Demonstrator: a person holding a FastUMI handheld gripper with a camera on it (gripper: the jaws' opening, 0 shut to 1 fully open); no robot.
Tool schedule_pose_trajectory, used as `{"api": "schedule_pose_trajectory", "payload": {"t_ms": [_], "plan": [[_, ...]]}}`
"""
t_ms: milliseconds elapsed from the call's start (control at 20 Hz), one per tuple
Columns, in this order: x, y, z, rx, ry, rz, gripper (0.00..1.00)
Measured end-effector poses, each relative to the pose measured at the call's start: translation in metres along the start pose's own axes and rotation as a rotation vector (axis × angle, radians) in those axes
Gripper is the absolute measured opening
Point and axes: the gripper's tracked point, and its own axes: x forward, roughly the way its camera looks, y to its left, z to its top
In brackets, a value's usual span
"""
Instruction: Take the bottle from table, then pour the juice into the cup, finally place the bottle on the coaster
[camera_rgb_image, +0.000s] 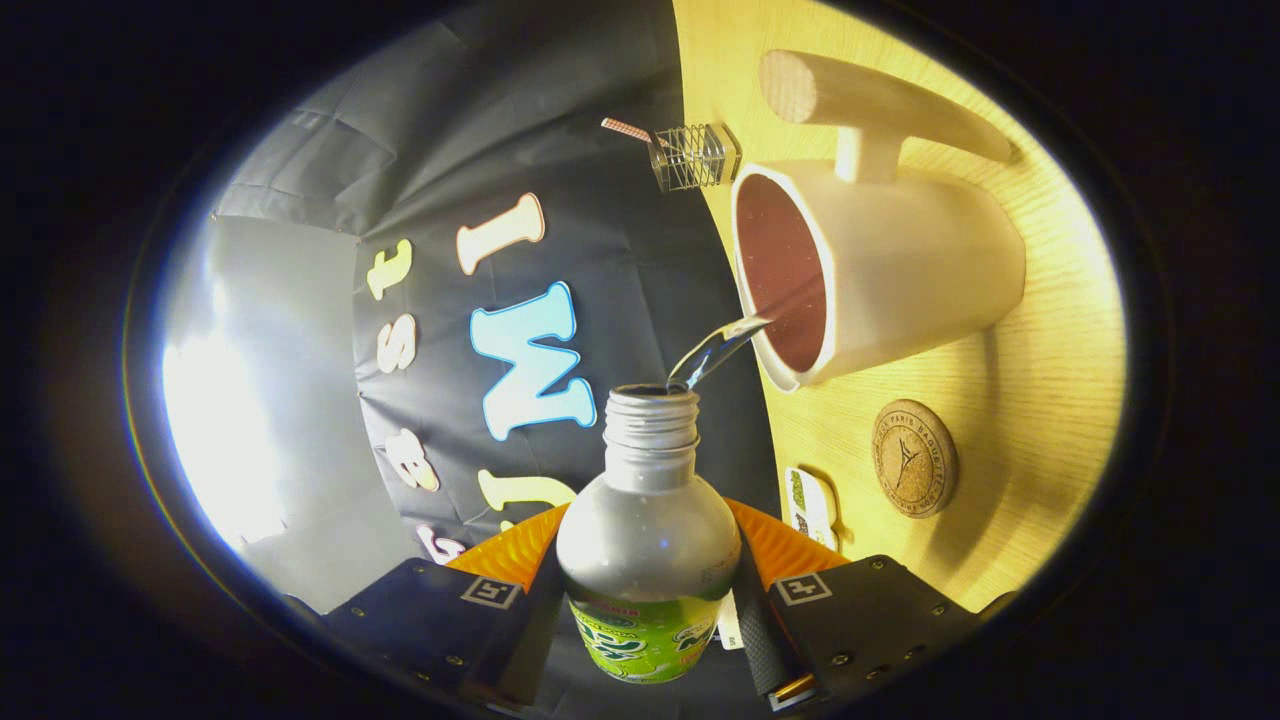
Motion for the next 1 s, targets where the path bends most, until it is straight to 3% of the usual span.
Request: {"api": "schedule_pose_trajectory", "payload": {"t_ms": [1000], "plan": [[-0.0027, 0.0009, -0.0057, 0.087, -0.011, 0.033, 0.77]]}}
